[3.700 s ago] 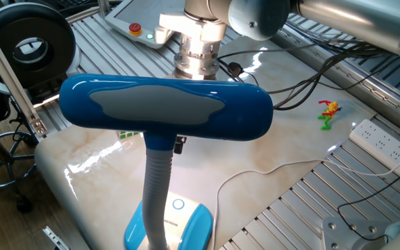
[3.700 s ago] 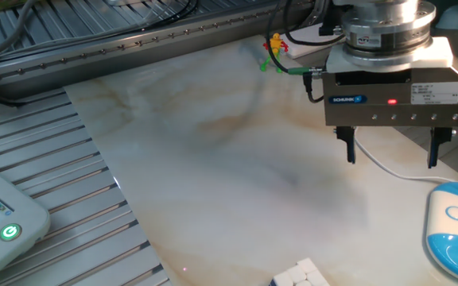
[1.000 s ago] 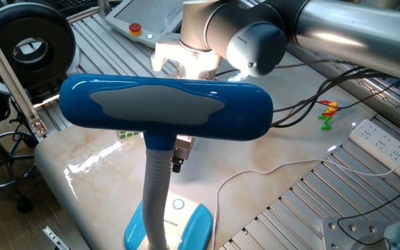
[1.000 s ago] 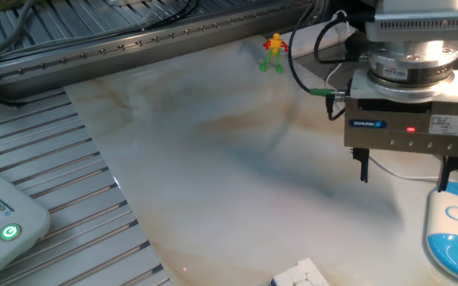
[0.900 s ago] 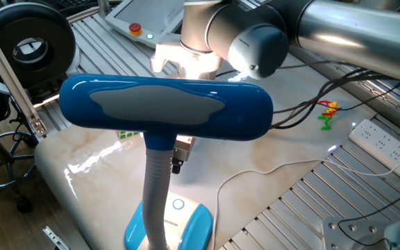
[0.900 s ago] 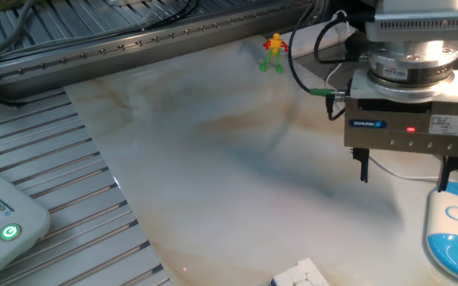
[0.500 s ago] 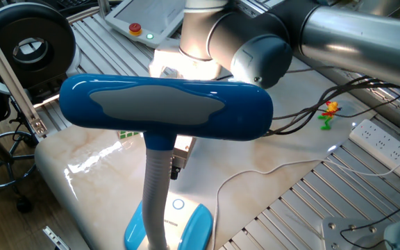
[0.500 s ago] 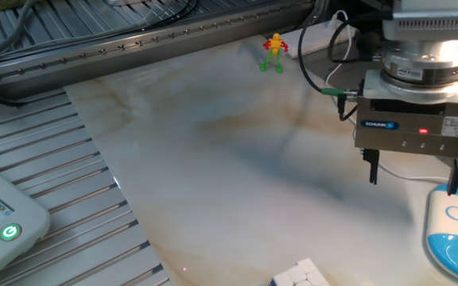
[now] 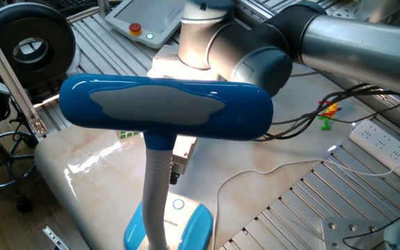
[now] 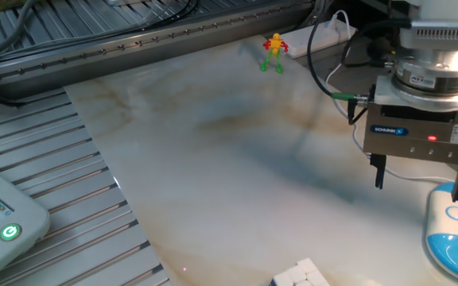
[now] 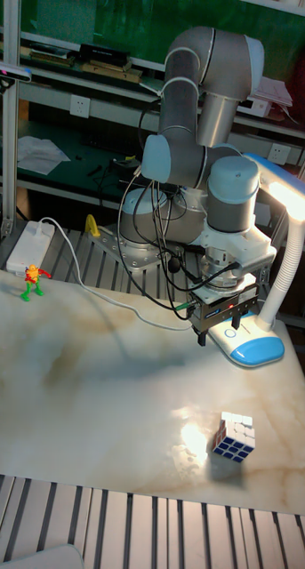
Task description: Turn off the desk lamp by pressing the button
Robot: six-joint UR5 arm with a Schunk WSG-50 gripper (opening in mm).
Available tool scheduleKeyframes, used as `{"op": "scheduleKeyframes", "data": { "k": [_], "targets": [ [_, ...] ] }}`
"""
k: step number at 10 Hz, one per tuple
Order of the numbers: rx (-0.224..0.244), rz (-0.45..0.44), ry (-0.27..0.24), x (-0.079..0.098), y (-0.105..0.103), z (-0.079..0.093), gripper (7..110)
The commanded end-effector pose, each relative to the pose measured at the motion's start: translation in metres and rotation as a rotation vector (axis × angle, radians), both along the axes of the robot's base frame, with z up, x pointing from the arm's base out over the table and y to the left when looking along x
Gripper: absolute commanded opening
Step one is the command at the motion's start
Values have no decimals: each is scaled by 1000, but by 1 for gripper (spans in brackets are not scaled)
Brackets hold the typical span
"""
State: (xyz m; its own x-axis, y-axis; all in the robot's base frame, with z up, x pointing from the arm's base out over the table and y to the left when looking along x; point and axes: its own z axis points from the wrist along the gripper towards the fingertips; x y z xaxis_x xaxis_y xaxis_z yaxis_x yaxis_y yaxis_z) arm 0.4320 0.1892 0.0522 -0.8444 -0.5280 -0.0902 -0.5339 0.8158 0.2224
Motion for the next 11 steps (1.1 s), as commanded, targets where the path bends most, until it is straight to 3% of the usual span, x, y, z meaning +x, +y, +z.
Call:
{"op": "scheduleKeyframes", "data": {
  "k": [1, 6, 11],
  "targets": [
    [43, -5, 1, -7, 5, 2, 88],
    [46, -9, 8, -17, 7, -10, 88],
    [-6, -13, 6, -19, 0, -24, 88]
  ]
}}
